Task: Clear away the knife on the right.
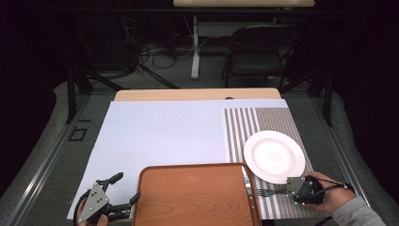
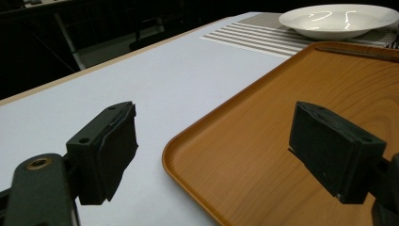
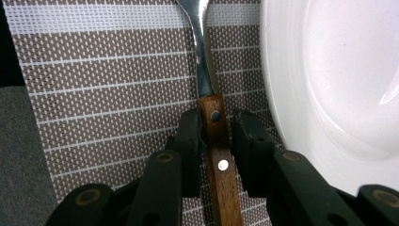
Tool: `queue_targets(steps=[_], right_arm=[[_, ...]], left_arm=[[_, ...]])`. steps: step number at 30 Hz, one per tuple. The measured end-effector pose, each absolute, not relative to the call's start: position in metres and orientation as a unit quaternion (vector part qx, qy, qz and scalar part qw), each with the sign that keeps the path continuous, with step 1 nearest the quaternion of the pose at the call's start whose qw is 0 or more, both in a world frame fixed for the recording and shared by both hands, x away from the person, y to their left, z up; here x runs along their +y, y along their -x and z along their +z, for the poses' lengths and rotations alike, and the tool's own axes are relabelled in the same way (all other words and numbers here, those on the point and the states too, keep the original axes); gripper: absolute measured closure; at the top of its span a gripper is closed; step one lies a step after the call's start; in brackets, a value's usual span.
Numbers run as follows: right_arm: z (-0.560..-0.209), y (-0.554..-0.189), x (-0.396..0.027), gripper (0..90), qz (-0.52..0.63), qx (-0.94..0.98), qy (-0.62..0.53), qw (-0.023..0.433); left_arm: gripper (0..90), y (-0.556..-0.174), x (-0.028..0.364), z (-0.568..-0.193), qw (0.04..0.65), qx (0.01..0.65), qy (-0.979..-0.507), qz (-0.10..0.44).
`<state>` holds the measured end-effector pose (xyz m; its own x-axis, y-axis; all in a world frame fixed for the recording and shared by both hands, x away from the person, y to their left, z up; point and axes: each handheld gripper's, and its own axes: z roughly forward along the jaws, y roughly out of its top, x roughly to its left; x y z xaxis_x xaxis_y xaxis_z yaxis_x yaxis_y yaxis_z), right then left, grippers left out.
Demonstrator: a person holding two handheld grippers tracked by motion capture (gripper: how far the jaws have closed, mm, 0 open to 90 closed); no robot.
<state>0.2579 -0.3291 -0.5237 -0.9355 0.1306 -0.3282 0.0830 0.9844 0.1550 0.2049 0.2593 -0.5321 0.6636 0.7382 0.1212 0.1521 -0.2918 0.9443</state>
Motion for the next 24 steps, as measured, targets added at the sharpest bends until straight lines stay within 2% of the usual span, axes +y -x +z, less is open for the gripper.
queue_targets(steps=[24], right_arm=[[-0.5266, -0.2592, -0.3247, 77.0, 0.048, 0.985, -0.024, 0.163]], left_arm=[[15.6, -0.2053, 0.2593, -0.5324, 0.515, 0.297, -0.752, 0.284]])
